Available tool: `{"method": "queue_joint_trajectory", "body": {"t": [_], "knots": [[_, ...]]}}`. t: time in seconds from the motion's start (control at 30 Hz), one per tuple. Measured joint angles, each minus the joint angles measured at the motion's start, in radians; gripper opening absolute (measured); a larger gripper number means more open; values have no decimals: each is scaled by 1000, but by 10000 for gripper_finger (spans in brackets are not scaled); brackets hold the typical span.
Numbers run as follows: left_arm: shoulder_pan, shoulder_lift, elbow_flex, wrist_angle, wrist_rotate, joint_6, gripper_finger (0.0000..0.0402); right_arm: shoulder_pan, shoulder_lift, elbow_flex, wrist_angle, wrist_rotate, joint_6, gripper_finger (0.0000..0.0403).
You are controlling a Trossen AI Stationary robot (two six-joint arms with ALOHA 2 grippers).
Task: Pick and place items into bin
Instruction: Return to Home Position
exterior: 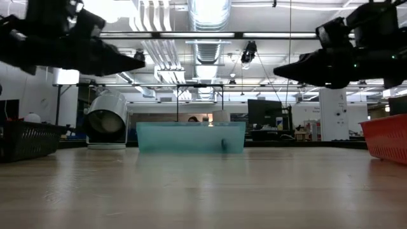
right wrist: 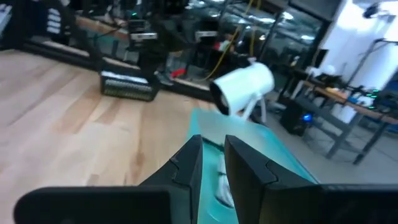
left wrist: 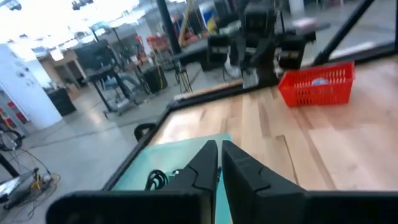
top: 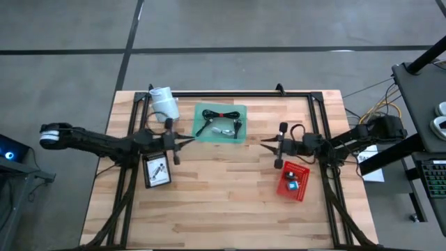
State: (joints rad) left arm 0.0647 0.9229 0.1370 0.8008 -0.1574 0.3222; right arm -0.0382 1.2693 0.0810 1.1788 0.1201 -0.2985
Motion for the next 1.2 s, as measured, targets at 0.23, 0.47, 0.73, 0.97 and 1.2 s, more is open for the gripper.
{"method": "queue_joint_trajectory", "body": {"t": [0.23,0.47,0.73,0.97,1.2], "knots": [[0,-327,-122,-149,-5,-1,1,-16,-62,-74,61,11,12,56],[0,-590,-128,-454,-5,-56,0,-32,-137,-73,-46,8,6,56],[-1,-884,-128,-758,5,-109,0,-121,-245,-73,-256,-209,37,37],[-1,-867,-125,-770,27,-106,0,-192,-419,-72,-471,-227,194,9],[-1,-855,-126,-773,26,-146,0,-108,-622,-72,-652,-155,262,8]]}}
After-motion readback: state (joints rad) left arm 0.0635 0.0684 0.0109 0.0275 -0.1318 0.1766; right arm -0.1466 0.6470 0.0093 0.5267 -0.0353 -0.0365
